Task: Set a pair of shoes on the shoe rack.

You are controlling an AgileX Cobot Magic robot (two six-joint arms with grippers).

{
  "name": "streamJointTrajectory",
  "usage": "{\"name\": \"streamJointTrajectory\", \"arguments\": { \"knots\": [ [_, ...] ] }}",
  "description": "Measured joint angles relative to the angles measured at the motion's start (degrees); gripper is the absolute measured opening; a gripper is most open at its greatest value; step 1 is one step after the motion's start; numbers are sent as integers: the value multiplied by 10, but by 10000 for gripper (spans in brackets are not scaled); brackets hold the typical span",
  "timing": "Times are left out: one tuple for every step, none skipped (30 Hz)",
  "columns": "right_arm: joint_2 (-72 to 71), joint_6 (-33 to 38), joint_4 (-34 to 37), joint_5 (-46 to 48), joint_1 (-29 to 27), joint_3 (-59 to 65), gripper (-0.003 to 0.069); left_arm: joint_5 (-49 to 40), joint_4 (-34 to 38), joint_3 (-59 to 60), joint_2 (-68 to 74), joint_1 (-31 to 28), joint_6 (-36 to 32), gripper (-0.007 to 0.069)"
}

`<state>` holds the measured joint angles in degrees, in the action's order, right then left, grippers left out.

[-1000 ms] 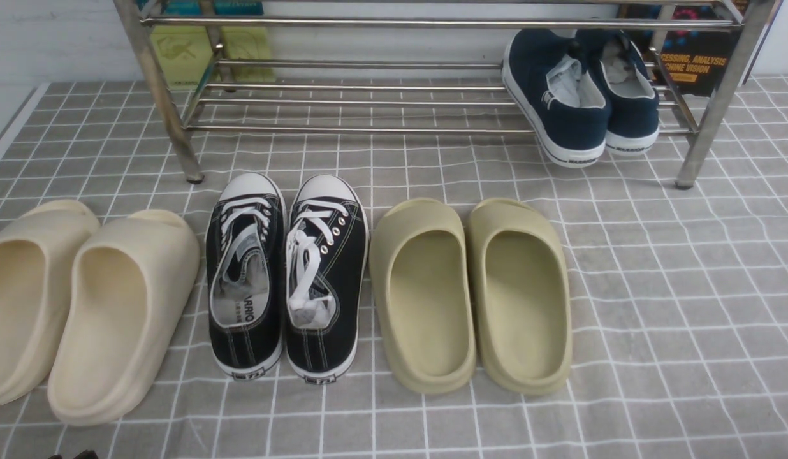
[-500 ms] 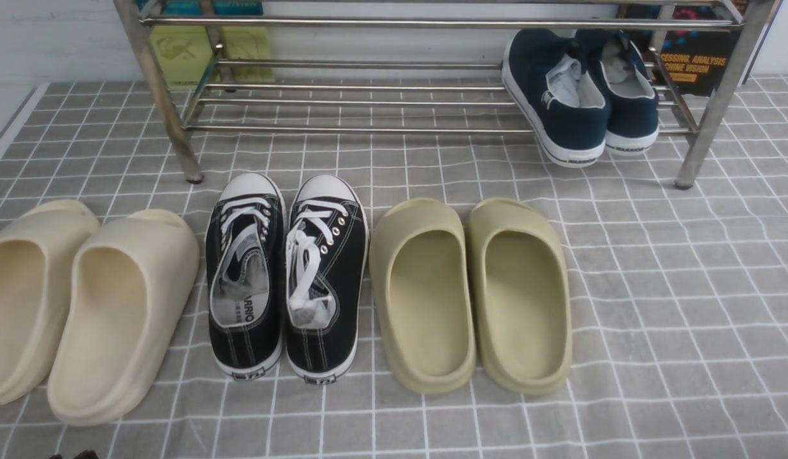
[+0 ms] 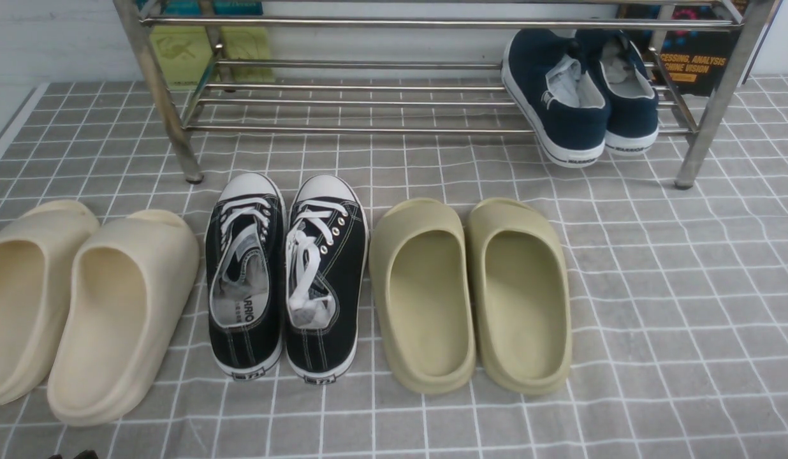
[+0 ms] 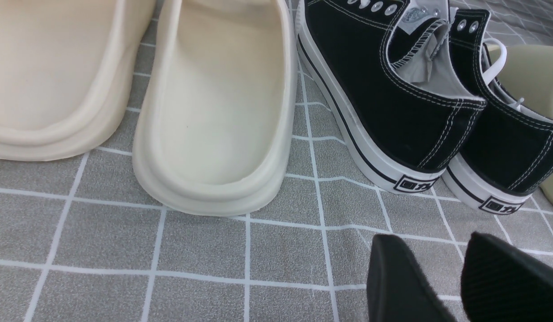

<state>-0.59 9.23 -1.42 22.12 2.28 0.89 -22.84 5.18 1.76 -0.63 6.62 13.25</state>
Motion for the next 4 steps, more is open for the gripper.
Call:
{"name": "streamJointTrajectory", "arguments": {
  "knots": [
    [0, 0, 0, 0, 0, 0, 48, 0, 0, 0, 0, 0, 0, 239],
    [0, 0, 0, 0, 0, 0, 49, 0, 0, 0, 0, 0, 0, 239],
    [0, 0, 0, 0, 0, 0, 50, 0, 0, 0, 0, 0, 0, 239],
    [0, 0, 0, 0, 0, 0, 52, 0, 0, 0, 0, 0, 0, 239]
  ]
}}
